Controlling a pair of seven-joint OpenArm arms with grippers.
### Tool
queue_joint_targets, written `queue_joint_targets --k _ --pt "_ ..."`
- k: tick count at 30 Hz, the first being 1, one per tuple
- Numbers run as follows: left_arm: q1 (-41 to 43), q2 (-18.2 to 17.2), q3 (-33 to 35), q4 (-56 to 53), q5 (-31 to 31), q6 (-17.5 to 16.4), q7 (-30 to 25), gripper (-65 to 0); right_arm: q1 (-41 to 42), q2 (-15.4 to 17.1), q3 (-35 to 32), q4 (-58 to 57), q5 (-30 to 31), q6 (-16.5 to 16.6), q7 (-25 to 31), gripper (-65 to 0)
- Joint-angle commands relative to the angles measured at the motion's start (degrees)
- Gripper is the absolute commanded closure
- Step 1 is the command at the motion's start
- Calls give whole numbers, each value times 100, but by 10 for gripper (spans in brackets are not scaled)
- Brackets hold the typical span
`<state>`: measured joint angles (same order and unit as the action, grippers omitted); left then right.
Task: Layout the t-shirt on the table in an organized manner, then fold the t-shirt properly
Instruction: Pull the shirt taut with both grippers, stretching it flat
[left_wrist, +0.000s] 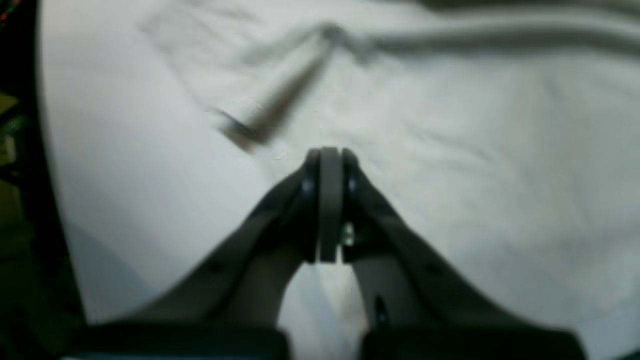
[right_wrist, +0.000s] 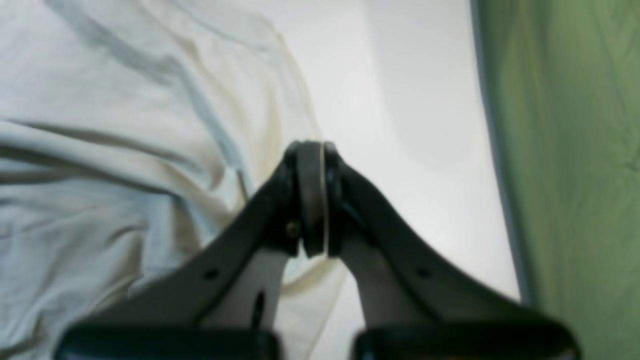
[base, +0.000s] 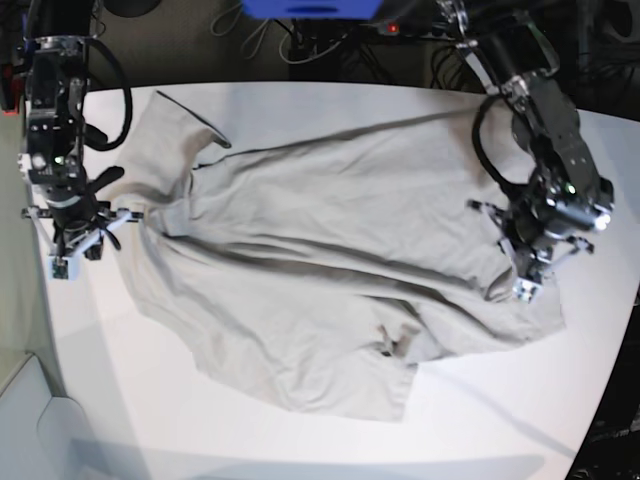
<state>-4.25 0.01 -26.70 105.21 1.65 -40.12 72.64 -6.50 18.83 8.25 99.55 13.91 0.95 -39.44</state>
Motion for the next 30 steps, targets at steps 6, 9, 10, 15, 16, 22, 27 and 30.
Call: queue_joint_targets --k 6,9,10,15,16,22,27,30 --pt "904 170 301 -72 -38 12 -631 -1 602 -147 -135 98 -24 516 -34 -2" --pt "1168 170 318 -116 -38 12 -737 -1 892 -270 -117 63 -42 718 -201 -3" --pt "1230 170 318 -178 -38 12 -745 -1 962 -287 -126 19 -42 762 -219 -3" --pt "1414 126 283 -670 6 12 -913 -1 1560 -437 -408 -720 -42 894 -201 -4" --pt "1441 82 274 -802 6 12 -1000 -1 1736 -437 -504 -983 -33 964 -166 -4" --pt "1546 -181 160 -1294 6 12 -1370 -1 2949 -551 -961 -2610 -42 1421 -157 -4" --pt "1546 -304 -288 -1356 6 12 -1378 -1 3951 -683 -1093 -4359 -42 1421 89 -4" --pt "1546 -471 -570 -1356 -29 12 -1378 -1 4250 -709 -1102 -5273 -42 1421 344 -4"
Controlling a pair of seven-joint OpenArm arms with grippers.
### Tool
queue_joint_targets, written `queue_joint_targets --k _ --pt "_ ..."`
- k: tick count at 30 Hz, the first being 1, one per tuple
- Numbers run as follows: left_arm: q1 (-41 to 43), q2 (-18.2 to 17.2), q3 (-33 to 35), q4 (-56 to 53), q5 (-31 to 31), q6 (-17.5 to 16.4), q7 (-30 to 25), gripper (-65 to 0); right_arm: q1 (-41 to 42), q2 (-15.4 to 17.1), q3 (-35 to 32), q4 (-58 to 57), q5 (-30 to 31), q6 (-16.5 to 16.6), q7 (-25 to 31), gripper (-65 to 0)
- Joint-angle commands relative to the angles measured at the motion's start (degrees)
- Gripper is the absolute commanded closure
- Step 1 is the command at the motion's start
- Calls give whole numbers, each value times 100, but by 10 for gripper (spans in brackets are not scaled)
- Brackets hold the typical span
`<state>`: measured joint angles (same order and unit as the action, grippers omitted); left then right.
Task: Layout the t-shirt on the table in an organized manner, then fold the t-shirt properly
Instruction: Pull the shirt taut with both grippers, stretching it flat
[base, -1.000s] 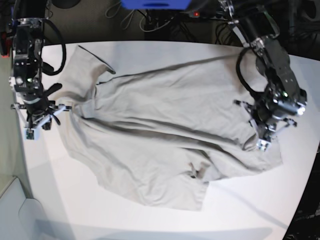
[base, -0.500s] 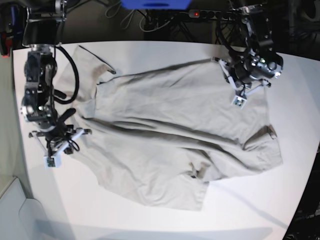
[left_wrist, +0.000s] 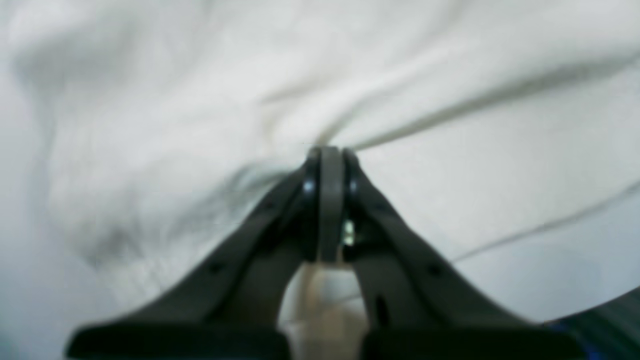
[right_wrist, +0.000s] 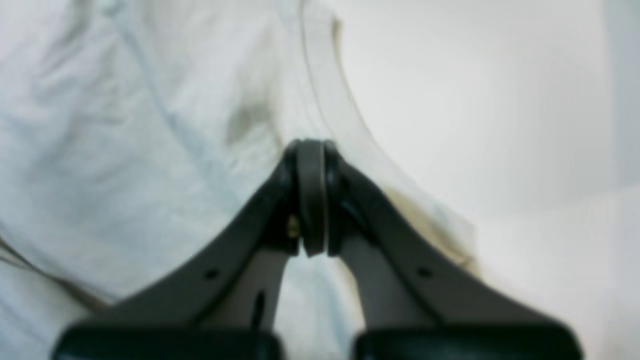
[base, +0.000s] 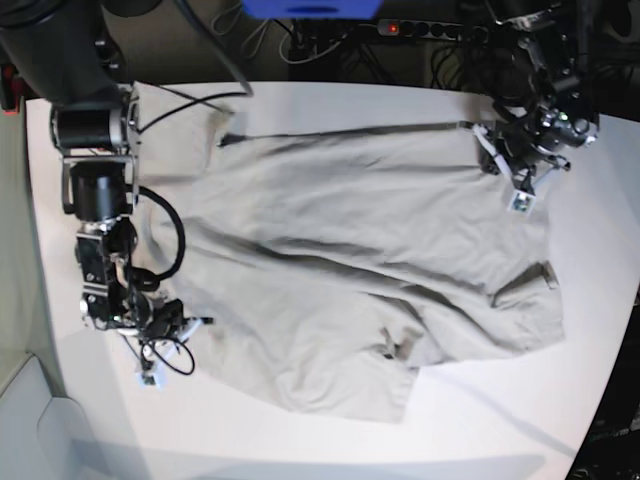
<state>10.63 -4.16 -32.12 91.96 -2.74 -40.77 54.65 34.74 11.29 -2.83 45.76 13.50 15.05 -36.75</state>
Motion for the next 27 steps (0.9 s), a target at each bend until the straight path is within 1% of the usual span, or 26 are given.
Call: queue_joint_targets --k 1,5,8,11,15,16,19,21,24,27 --pt "49 -107 -124 -31 411 77 429 -1 161 45 6 -132 0 12 146 -4" --pt "22 -274 -388 -31 402 77 420 -1 -32 -8 -3 -264 0 12 216 -4" --pt "-118 -388 -414 -5 402 77 438 -1 -252 -26 -3 -264 -9 12 225 -4" --pt "-259 -397 -546 -23 402 77 456 -1 -454 27 -11 -264 -35 -24 233 -2" --pt "-426 -397 -643 30 402 77 491 -1 -551 168 32 -264 -501 -50 436 0" --pt "-461 -397 -625 30 402 77 500 -1 -621 229 32 -255 -624 -120 453 0" --pt "-514 -309 -608 39 393 77 500 -1 -683 458 41 -246 -747 -604 462 0" --pt "-646 -186 -599 39 393 77 500 -1 -744 599 103 -246 -747 -744 444 0" --pt "-786 -107 -590 4 428 77 491 -1 -894 660 481 -246 -765 -780 453 0" --pt "-997 -107 -590 -31 446 77 491 -1 -885 660 586 -246 -765 -771 462 0"
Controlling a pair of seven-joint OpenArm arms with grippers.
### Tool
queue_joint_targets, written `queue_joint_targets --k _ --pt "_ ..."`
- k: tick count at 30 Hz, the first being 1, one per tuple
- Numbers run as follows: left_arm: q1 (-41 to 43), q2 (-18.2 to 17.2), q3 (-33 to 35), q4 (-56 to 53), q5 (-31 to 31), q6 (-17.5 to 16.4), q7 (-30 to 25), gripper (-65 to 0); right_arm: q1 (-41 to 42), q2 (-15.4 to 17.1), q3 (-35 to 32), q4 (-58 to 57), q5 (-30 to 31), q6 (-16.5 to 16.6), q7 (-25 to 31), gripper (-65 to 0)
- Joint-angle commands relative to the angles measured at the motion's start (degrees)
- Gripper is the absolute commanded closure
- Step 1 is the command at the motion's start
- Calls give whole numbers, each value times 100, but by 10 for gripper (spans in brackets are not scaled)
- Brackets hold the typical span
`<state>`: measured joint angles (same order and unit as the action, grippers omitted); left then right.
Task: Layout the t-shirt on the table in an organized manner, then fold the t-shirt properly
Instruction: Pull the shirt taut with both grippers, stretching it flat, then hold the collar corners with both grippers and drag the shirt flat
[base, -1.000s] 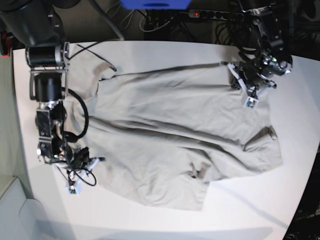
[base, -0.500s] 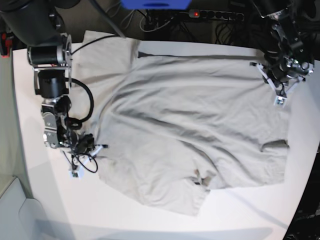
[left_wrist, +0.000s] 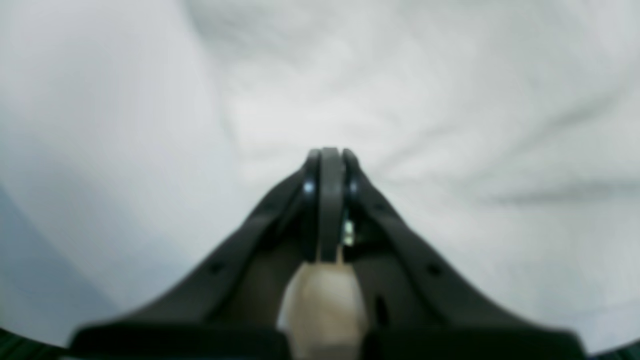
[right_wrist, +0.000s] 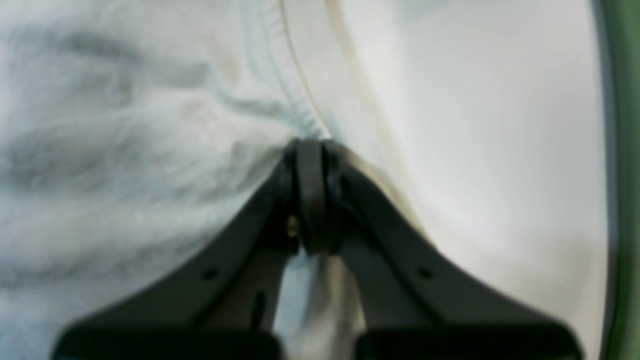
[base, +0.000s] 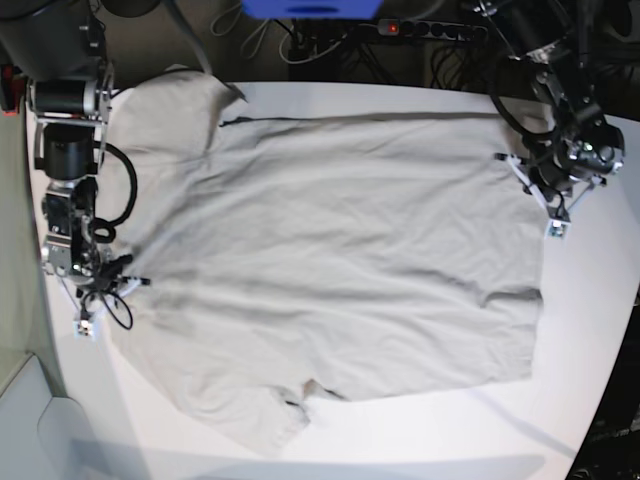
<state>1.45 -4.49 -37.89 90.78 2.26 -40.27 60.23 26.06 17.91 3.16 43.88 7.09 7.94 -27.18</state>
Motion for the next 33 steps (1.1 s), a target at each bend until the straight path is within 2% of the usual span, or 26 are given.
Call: queue_joint_targets --k 1,5,9,12,16,19,22,24,26,30,33 --pt "-141 -74 -13 87 -55 27 -67 -1 -17 -11 -13 -58 -125 -60 -495 0" --pt "-299 -74 -40 315 -99 27 -31 -1 -70 -11 -4 592 -107 -52 -539 0" --pt "-299 -65 -31 1212 -108 27 434 -1 -703 15 330 2333 -107 -52 -610 -3" --pt "-132 -65 -48 1731 -90 27 575 -4 -1345 -2 515 3757 -116 -52 -627 -6" --pt "140 -65 -66 1941 -55 27 575 -10 -2031 -37 550 4970 -98 -52 -865 -72" --pt "387 -65 -75 1977 -55 27 558 -105 -2479 -169 550 5489 -98 -34 -900 -138" --pt "650 -65 -84 2029 -108 27 558 -310 -2989 -196 559 5964 -98 230 -900 -199" --pt "888 -48 -84 2223 -108 27 558 -441 -3305 -275 559 6280 -98 520 -900 -231" --pt "1151 5 -84 2381 -108 27 549 -522 -3648 -292 620 6570 -98 792 -908 -260" --pt "1547 -30 -75 2372 -116 27 487 -587 -4220 -547 814 6905 -107 933 -908 -308" --pt "1846 -39 -75 2346 -81 27 4 -605 -4545 -697 884 6905 -107 942 -908 -342"
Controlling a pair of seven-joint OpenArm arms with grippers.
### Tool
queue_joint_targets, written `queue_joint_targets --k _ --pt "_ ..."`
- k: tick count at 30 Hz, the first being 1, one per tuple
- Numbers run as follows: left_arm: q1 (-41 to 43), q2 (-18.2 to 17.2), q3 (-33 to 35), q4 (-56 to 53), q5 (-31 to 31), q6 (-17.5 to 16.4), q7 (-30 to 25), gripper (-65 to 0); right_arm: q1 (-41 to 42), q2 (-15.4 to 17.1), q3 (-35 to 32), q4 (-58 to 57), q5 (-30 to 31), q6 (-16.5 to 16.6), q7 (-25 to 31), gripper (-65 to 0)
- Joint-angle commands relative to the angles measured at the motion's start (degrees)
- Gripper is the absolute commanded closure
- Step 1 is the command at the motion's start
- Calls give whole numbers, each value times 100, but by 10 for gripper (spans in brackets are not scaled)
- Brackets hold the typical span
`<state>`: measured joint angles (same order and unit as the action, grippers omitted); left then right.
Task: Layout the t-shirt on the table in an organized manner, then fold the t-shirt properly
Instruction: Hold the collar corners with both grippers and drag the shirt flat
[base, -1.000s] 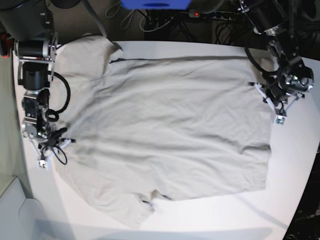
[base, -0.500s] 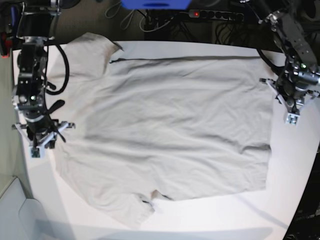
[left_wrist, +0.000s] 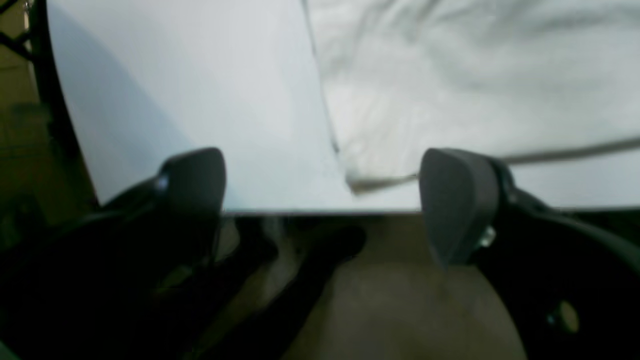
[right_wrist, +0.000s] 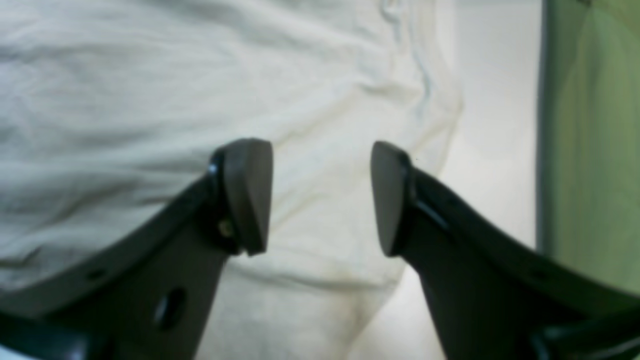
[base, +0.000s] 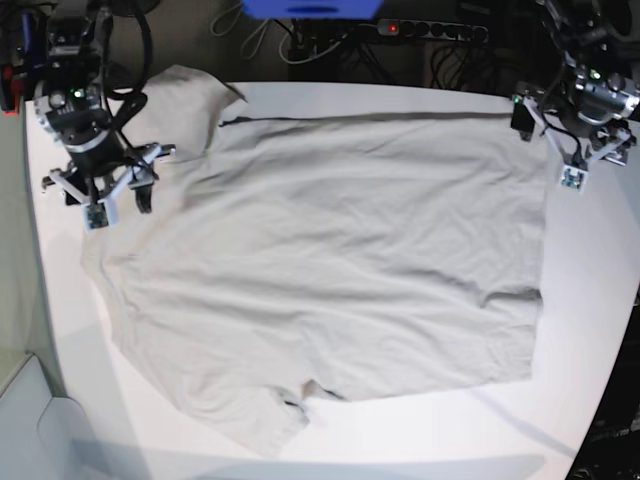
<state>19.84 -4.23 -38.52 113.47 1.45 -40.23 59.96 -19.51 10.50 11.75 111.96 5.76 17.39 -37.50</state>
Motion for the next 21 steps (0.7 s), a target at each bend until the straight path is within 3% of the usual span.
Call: queue_joint_targets --k 1,9,16,21 --pt "140 -65 -11 77 -18 23 -93 -610 -93 0 25 87 26 -2 132 -352" --pt "377 -3 -161 -125 -44 23 -269 -611 -489 -105 25 79 35 -2 167 -364" --pt "-80 -30 -1075 -934 -959 23 -251 -610 -603 -123 34 79 35 -2 158 -363" --pt "-309 -30 -1110 -1453 -1143 23 -260 -609 -603 -184 34 79 35 -2 141 -363"
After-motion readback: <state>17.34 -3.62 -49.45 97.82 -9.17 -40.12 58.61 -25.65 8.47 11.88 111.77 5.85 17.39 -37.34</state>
